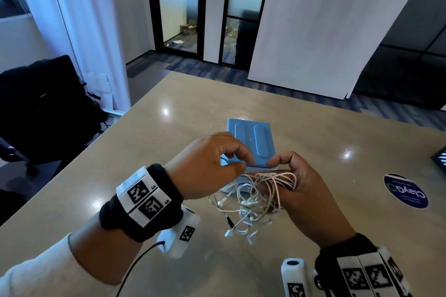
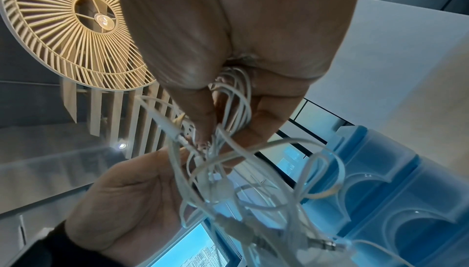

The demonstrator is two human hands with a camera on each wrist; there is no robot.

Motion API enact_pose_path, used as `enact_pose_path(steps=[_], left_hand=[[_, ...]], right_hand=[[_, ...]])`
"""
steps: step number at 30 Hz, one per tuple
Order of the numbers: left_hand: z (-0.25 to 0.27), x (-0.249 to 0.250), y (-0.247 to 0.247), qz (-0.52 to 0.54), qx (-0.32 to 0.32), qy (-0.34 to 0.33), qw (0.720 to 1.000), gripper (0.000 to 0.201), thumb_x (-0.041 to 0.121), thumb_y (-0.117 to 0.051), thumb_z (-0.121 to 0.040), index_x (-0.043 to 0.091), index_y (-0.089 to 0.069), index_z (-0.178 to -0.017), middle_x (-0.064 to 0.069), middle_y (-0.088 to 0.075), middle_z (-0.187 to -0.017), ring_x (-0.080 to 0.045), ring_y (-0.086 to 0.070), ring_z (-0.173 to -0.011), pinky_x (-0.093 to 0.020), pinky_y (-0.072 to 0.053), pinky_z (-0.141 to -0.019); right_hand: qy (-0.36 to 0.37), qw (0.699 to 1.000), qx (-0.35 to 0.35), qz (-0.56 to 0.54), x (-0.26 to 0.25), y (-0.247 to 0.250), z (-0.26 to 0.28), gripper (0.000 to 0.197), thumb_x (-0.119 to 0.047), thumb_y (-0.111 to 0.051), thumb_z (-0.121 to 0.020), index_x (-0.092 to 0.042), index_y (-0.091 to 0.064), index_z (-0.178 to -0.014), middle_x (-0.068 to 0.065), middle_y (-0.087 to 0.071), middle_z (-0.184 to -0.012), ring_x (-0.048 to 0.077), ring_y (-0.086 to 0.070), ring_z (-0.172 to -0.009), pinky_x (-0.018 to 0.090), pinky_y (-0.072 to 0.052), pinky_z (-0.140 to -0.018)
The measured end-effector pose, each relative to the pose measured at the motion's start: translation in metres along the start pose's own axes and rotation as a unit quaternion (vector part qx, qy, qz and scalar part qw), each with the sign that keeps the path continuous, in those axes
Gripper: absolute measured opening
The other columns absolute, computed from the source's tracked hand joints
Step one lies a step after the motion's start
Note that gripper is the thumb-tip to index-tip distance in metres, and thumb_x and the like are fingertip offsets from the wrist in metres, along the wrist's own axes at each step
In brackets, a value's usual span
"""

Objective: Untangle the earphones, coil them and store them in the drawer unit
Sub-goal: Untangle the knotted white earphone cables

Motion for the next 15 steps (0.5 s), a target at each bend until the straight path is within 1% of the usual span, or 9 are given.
enact_pose_path(steps=[2,4,6,7,9,11,12,13,15], left_hand=[[0.001,0.0,0.003,-0.004,0.012,-0.003,1.0,0.014,0.022,-0.071,-0.083,0.033,-0.073,-0.09,0.014,-0.062,-0.092,-0.005,-0.056,-0.091,-0.007,-0.035,-0.071],[0.004,0.002,0.011,0.034,0.081,-0.019,0.996,0.005,0.021,-0.069,-0.082,0.026,-0.071,-0.08,0.011,-0.062,-0.082,-0.008,-0.057,-0.078,-0.009,-0.036,-0.067],[0.008,0.002,0.019,0.081,0.153,-0.023,0.985,0.009,0.026,-0.066,-0.083,0.022,-0.07,-0.075,0.008,-0.062,-0.074,-0.01,-0.055,-0.067,-0.014,-0.038,-0.063],[0.008,0.0,0.02,0.088,0.164,-0.017,0.982,0.01,0.028,-0.066,-0.084,0.023,-0.071,-0.077,0.008,-0.062,-0.074,-0.01,-0.055,-0.066,-0.015,-0.039,-0.063],[0.004,-0.003,0.016,0.048,0.121,-0.002,0.992,0.008,0.035,-0.069,-0.085,0.03,-0.075,-0.086,0.013,-0.065,-0.083,-0.006,-0.059,-0.078,-0.015,-0.041,-0.069],[0.001,-0.004,0.004,-0.029,0.038,-0.007,0.999,0.013,0.044,-0.068,-0.087,0.037,-0.075,-0.096,0.018,-0.065,-0.095,0.0,-0.057,-0.096,-0.018,-0.043,-0.084],[0.001,-0.003,-0.002,-0.059,0.015,-0.017,0.998,0.016,0.046,-0.067,-0.087,0.038,-0.074,-0.098,0.02,-0.065,-0.098,0.002,-0.054,-0.101,-0.02,-0.043,-0.089],[0.0,-0.002,-0.006,-0.074,0.007,-0.021,0.997,0.016,0.047,-0.066,-0.087,0.037,-0.074,-0.096,0.02,-0.065,-0.098,0.002,-0.053,-0.101,-0.022,-0.043,-0.091],[-0.001,-0.004,-0.007,-0.063,0.013,-0.009,0.998,0.015,0.048,-0.068,-0.085,0.035,-0.073,-0.088,0.019,-0.066,-0.09,0.001,-0.054,-0.096,-0.023,-0.045,-0.087]], right_hand=[[0.003,1.0,0.002,0.004,0.0,0.001,0.0,0.034,0.007,-0.074,-0.084,-0.012,-0.055,-0.105,0.018,-0.078,-0.093,0.025,-0.073,-0.072,0.032,-0.058,-0.057],[0.008,1.0,0.007,0.003,0.0,0.002,0.0,0.033,0.008,-0.074,-0.084,-0.01,-0.055,-0.105,0.019,-0.078,-0.09,0.024,-0.073,-0.071,0.032,-0.059,-0.057],[0.013,1.0,0.019,0.003,-0.001,0.005,0.0,0.032,0.008,-0.074,-0.083,-0.01,-0.056,-0.104,0.021,-0.076,-0.088,0.025,-0.072,-0.07,0.033,-0.059,-0.058],[0.014,1.0,0.024,0.0,0.0,0.006,-0.001,0.032,0.008,-0.074,-0.083,-0.01,-0.056,-0.103,0.021,-0.075,-0.088,0.026,-0.071,-0.07,0.035,-0.058,-0.058],[0.012,1.0,0.024,-0.015,0.002,0.007,-0.002,0.033,0.007,-0.077,-0.081,-0.01,-0.056,-0.101,0.025,-0.073,-0.088,0.03,-0.068,-0.071,0.039,-0.058,-0.059],[0.009,0.999,0.022,-0.032,0.004,0.006,-0.004,0.036,-0.001,-0.083,-0.074,-0.013,-0.058,-0.097,0.028,-0.071,-0.089,0.032,-0.066,-0.072,0.042,-0.058,-0.061],[0.005,0.999,0.018,-0.046,0.005,0.005,-0.005,0.036,-0.005,-0.084,-0.07,-0.015,-0.059,-0.095,0.026,-0.071,-0.087,0.031,-0.066,-0.073,0.042,-0.058,-0.061],[0.0,0.998,0.014,-0.06,0.006,0.005,-0.005,0.035,-0.008,-0.083,-0.068,-0.015,-0.06,-0.094,0.022,-0.071,-0.086,0.03,-0.065,-0.073,0.041,-0.058,-0.061],[-0.005,0.998,0.006,-0.063,0.008,0.005,-0.005,0.035,-0.005,-0.084,-0.07,-0.014,-0.06,-0.094,0.017,-0.07,-0.085,0.029,-0.063,-0.073,0.04,-0.057,-0.061]])
Point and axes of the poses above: each hand's wrist, its own z-axis away from the middle knuckle, its own y-axis out of the back of the hand, x = y × z, the point moved 5 cm from there along -z, towards the middle knuckle
